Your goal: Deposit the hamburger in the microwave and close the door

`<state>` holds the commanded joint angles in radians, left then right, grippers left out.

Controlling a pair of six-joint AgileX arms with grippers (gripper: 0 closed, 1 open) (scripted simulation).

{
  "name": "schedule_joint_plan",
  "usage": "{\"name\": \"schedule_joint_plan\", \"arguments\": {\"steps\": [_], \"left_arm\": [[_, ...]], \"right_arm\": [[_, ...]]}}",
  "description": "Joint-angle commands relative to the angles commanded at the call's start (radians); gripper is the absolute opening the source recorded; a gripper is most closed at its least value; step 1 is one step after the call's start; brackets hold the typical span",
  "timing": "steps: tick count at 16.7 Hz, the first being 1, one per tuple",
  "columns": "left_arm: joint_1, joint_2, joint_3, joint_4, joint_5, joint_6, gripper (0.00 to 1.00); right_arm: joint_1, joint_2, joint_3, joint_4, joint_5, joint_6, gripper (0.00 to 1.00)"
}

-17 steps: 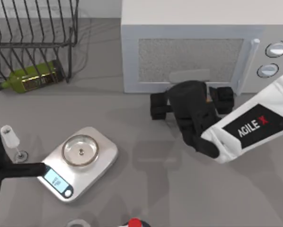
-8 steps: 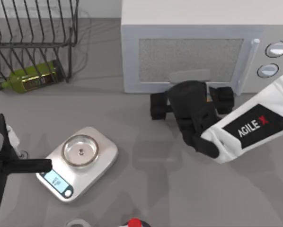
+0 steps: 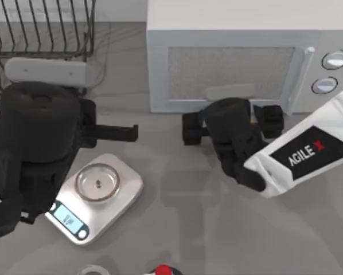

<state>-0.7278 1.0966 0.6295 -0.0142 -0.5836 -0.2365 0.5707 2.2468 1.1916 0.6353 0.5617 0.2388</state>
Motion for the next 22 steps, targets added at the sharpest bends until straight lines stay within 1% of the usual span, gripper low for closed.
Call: {"name": "schedule_joint_plan", "arguments": {"steps": [6, 9, 11, 13, 15, 20, 22], "left_arm": [[-0.058, 0.569, 0.637, -0.36, 0.027, -0.195, 0.0], [-0.07, 0.761, 0.871, -0.493, 0.046, -0.278, 0.0], [-0.075, 0.844, 0.974, -0.558, 0.056, -0.322, 0.0], [-0.079, 0.89, 1.036, -0.602, 0.064, -0.353, 0.0], [-0.081, 0.904, 1.056, -0.62, 0.066, -0.366, 0.0], [-0.075, 0.902, 1.051, -0.615, 0.065, -0.364, 0.0], [-0.075, 0.917, 1.017, -0.582, 0.062, -0.36, 0.0]], "right_arm": [[0.0, 0.0, 0.0, 0.0, 0.0, 0.0, 1.0], [0.0, 0.0, 0.0, 0.0, 0.0, 0.0, 1.0], [0.0, 0.0, 0.0, 0.0, 0.0, 0.0, 1.0], [0.0, 0.0, 0.0, 0.0, 0.0, 0.0, 1.0], [0.0, 0.0, 0.0, 0.0, 0.0, 0.0, 1.0], [0.0, 0.0, 0.0, 0.0, 0.0, 0.0, 1.0], [0.0, 0.0, 0.0, 0.0, 0.0, 0.0, 1.0]]}}
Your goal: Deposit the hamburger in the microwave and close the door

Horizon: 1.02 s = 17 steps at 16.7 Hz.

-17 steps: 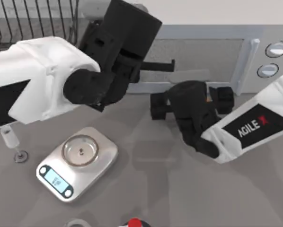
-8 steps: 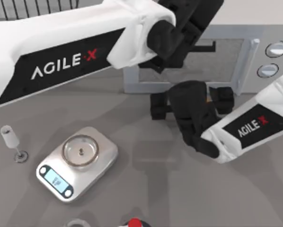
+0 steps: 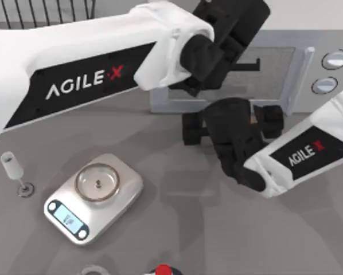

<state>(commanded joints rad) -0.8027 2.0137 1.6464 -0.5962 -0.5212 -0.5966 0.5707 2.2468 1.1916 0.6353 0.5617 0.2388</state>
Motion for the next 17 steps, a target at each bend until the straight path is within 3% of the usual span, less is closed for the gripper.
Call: {"name": "schedule_joint_plan", "arguments": {"steps": [8, 12, 17], "left_arm": [[-0.003, 0.081, -0.215, 0.314, 0.008, -0.004, 0.0], [-0.004, 0.085, -0.224, 0.325, 0.006, -0.003, 0.0], [-0.016, 0.111, -0.108, 0.273, -0.033, -0.014, 0.0]], "right_arm": [[0.0, 0.0, 0.0, 0.0, 0.0, 0.0, 1.0], [0.0, 0.0, 0.0, 0.0, 0.0, 0.0, 1.0], [0.0, 0.0, 0.0, 0.0, 0.0, 0.0, 1.0]]}}
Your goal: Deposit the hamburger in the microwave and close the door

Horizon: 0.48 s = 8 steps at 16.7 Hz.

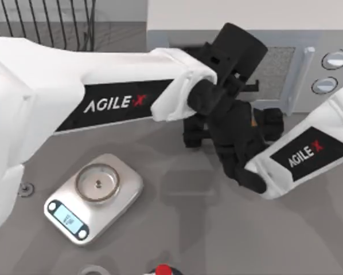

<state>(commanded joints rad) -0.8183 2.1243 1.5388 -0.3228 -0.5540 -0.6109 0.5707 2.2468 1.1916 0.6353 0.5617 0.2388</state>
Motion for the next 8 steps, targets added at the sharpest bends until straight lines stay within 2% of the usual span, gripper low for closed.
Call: {"name": "schedule_joint_plan", "arguments": {"steps": [8], "left_arm": [[-0.111, 0.229, 0.42, -0.216, -0.057, -0.107, 0.0]], "right_arm": [[0.0, 0.0, 0.0, 0.0, 0.0, 0.0, 1.0]]}}
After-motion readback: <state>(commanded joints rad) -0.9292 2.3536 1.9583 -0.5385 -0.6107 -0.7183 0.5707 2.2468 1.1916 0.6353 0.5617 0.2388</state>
